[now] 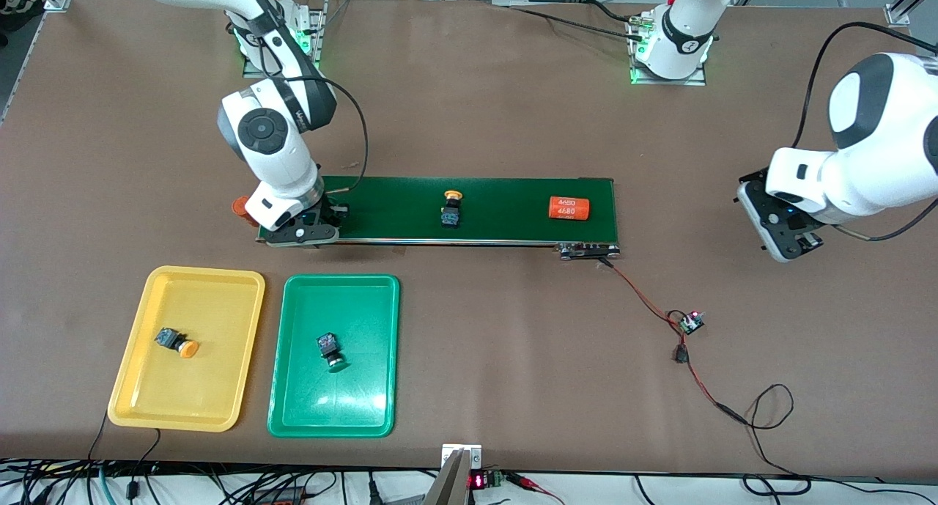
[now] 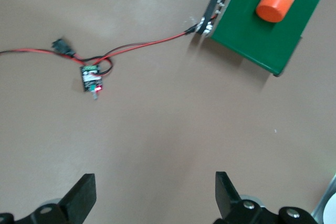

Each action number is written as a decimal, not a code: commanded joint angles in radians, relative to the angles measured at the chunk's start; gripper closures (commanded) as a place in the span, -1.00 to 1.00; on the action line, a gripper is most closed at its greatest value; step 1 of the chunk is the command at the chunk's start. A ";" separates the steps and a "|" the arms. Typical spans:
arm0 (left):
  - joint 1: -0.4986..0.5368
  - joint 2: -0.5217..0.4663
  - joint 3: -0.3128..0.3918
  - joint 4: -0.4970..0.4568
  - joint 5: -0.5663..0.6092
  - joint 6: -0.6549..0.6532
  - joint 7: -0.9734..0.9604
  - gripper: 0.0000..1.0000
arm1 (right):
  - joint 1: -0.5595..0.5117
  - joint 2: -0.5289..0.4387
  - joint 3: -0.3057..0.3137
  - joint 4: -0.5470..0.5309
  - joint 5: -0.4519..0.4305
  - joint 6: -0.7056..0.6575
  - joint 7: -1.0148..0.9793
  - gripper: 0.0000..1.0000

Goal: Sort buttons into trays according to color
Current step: 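Carry the green button to the green tray while the left gripper withdraws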

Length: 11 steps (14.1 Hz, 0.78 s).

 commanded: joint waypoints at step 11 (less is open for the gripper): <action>-0.238 -0.018 0.230 0.246 -0.055 -0.209 -0.789 -1.00 | 0.004 0.318 -0.125 0.296 -0.005 0.412 -0.279 0.47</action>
